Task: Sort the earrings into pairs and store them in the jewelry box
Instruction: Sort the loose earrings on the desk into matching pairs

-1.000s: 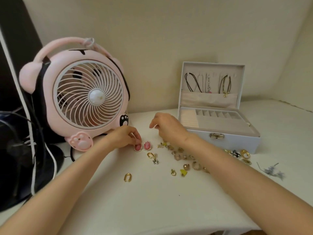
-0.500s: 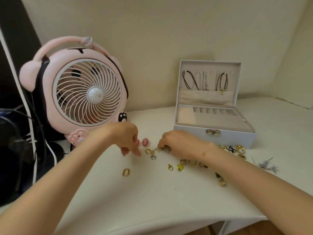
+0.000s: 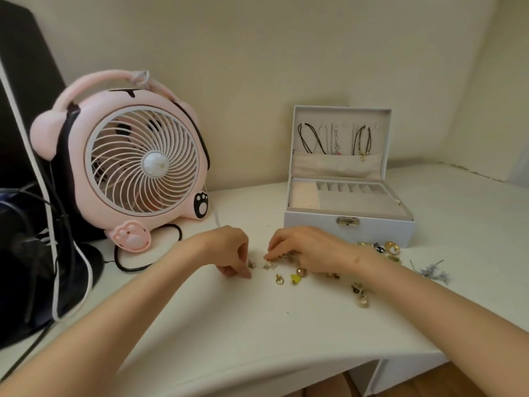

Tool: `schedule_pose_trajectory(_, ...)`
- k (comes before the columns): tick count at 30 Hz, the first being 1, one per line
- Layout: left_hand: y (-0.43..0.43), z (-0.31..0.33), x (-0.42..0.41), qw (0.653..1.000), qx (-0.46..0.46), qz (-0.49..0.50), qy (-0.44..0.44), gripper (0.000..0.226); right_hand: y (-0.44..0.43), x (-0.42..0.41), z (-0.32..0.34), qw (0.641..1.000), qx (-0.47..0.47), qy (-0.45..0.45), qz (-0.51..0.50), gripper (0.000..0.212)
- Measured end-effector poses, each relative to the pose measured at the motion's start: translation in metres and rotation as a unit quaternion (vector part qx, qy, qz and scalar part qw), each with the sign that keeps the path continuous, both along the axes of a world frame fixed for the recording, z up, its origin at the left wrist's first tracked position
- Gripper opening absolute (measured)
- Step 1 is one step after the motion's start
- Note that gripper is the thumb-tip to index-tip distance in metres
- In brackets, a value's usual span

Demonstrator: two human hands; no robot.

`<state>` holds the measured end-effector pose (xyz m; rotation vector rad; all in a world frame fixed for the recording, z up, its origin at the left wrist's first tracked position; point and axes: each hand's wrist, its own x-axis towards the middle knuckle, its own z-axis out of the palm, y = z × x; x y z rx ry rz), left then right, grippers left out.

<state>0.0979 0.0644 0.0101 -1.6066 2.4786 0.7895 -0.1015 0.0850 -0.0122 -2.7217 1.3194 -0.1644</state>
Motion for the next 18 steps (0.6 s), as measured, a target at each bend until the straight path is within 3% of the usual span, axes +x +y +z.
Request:
schedule_pose_trajectory(5,0.003,-0.010,-0.023,0.991,0.018,-0.041,0.129,0.025,0.013,-0.033,0.004,0.998,0.015,-0.051,-0.017,0.059)
schedule_pose_trajectory(9,0.008,-0.008,-0.027,0.975,0.033,-0.035,0.215,0.033,0.015,-0.054,0.005,0.982,-0.025,-0.176,-0.066,0.052)
schedule_pose_trajectory(11,0.007,-0.008,-0.025,0.987,0.019,-0.042,0.152,0.045,0.016,-0.063,0.008,0.970,-0.051,-0.220,-0.091,0.047)
schedule_pose_trajectory(14,0.012,-0.012,-0.029,0.997,-0.044,-0.057,-0.011,0.061,0.021,-0.071,0.012,0.960,-0.030,-0.241,-0.135,0.041)
schedule_pose_trajectory(18,0.022,-0.013,-0.048,0.994,-0.080,-0.057,0.054,0.051,0.022,-0.072,0.006,0.962,-0.025,-0.225,-0.153,0.037)
